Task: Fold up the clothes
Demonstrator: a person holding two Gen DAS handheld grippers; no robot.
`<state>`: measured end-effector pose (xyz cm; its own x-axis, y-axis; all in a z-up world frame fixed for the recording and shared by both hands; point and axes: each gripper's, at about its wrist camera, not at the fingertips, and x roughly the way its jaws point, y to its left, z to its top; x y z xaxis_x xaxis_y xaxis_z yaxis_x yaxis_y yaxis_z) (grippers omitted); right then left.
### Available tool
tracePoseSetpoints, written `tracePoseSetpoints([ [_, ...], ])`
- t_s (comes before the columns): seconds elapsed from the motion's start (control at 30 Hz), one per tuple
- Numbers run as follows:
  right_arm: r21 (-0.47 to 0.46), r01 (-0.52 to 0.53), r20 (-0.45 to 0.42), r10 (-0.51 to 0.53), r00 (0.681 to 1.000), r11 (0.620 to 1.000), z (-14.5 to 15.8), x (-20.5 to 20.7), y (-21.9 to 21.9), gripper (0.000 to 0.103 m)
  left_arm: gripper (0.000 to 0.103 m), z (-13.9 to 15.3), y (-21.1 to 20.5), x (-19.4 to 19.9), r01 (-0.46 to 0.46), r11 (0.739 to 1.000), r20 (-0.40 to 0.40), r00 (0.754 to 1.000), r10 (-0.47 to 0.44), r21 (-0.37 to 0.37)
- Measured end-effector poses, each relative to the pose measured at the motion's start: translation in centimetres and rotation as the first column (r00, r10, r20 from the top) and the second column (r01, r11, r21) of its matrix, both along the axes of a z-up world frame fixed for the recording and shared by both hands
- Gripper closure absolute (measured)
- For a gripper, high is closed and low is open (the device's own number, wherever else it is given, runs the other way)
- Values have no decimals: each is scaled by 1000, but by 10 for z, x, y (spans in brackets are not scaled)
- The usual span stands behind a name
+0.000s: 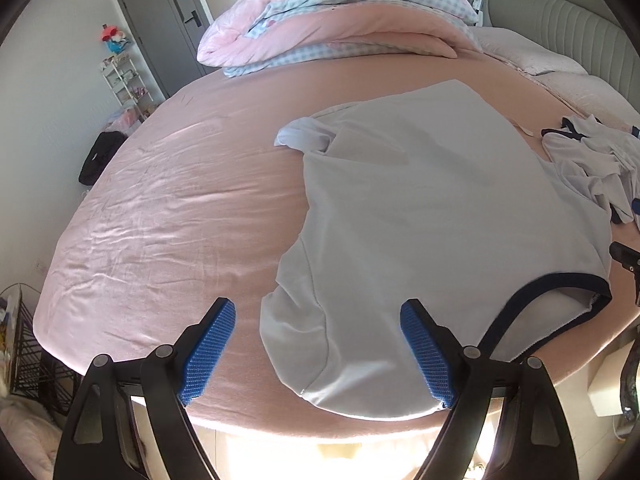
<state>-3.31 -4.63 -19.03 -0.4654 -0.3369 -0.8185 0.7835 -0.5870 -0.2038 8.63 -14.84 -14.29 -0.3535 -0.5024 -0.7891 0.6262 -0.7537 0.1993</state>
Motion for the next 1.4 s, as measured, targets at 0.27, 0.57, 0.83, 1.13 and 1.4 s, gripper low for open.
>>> tracePoseSetpoints([
  [0.27, -179, 400, 589, -228, 776, 899, -31, -76, 50, 25, 18, -3, -20, -5, 12, 999, 6, 1000, -11, -52],
  [0.57, -225, 611, 813, -200, 547, 759, -53, -90, 84, 25, 18, -17, -60, 25, -120, 959, -132, 979, 158, 258],
  [0.83, -220, 752, 925, -113, 364, 622, -74, -87, 101, 25, 18, -36, -87, 57, -167, 809, -284, 880, 380, 564],
  [1.13, -222, 798, 933, -115, 341, 561, -80, -86, 98, 25, 19, -77, -83, 96, -124, 534, -321, 678, 661, 837],
  [1.4, -252, 820, 930, -105, 352, 514, -84, -91, 91, 25, 19, -89, -88, 83, -45, 469, -346, 615, 709, 882],
])
